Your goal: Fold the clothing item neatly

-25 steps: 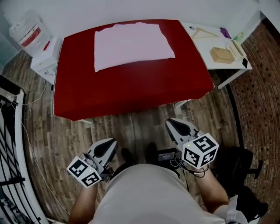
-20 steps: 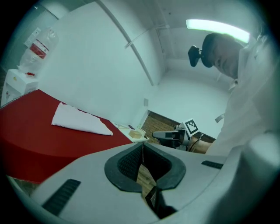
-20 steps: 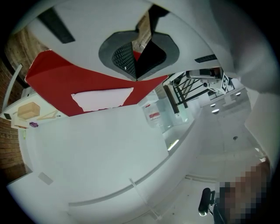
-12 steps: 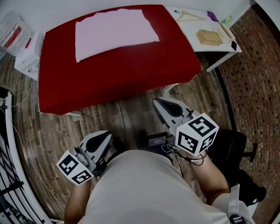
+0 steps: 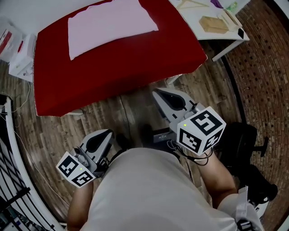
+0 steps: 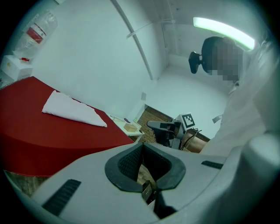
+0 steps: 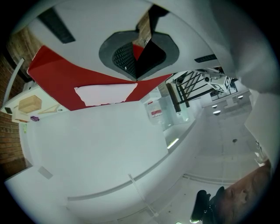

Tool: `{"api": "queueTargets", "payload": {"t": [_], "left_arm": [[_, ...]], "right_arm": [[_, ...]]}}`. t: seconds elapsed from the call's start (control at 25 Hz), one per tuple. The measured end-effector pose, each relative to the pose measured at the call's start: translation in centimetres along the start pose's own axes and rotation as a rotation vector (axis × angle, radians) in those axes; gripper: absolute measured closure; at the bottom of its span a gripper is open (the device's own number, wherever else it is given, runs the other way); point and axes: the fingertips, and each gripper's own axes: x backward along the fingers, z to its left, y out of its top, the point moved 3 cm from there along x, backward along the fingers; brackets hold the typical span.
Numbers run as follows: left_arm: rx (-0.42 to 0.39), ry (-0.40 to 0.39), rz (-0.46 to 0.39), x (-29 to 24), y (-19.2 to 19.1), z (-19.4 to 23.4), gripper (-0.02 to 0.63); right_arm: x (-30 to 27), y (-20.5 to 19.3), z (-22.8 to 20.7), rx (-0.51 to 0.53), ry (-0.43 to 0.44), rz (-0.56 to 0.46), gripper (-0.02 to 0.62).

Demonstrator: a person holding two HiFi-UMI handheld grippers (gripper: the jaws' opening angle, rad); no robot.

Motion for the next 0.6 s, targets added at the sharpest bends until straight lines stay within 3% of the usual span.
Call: {"api": "queueTargets", "payload": {"t": [0.6], "left_arm": [[0.023,0.014,0.038,-0.4,-0.9,1.0,0.598]], "right_arm": [[-0.5,-0.2,-1.2,-0.005,-0.047,-0.024,0.581]]}}
